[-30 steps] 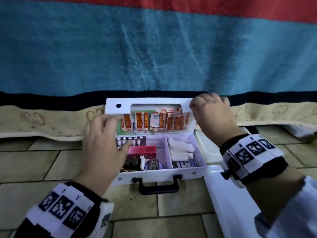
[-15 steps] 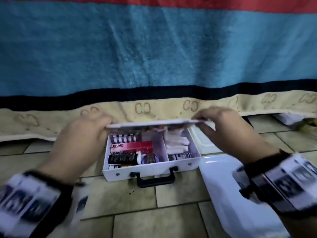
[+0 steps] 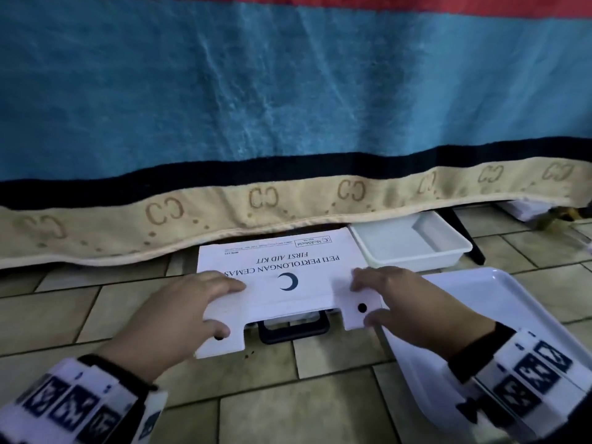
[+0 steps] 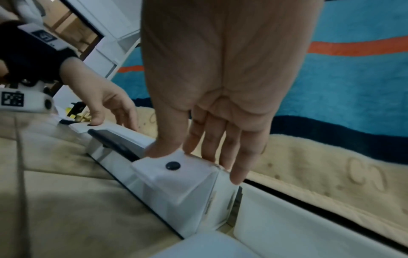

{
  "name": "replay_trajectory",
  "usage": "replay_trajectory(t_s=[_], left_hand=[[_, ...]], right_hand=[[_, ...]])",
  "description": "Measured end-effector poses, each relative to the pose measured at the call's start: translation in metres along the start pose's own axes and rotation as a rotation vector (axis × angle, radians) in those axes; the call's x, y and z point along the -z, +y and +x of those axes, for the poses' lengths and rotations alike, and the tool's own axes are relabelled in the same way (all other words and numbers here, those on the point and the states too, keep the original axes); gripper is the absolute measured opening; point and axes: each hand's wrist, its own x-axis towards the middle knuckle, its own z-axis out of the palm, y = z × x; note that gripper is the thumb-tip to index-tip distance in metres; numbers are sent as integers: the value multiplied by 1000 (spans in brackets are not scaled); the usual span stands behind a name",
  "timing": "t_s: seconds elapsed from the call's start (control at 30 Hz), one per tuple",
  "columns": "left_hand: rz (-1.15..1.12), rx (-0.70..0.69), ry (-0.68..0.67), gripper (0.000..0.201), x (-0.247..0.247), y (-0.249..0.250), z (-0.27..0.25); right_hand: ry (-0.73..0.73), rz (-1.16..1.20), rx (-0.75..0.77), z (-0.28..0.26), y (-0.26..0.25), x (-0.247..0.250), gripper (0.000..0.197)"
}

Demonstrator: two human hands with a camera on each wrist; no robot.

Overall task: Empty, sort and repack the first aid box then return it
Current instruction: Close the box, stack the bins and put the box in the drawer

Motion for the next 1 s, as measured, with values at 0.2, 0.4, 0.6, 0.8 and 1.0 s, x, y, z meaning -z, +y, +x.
replay_trajectory(t_s=[0.2, 0.4, 0.6, 0.8, 1.0], left_hand=[[33, 71, -13, 62, -15, 0, 17], [232, 23, 8, 66, -13, 12, 19], [327, -66, 5, 83, -21, 1, 19], [379, 126, -115, 49, 18, 44, 37], [73, -117, 57, 21, -16, 154, 90]], right_hand=[[-24, -271, -2, 29, -13, 3, 42], [21, -414, 10, 41, -21, 0, 29], [67, -442, 51, 36, -21, -9, 42], [-85, -85, 163, 23, 24, 29, 30], [-208, -476, -46, 16, 173, 67, 25]])
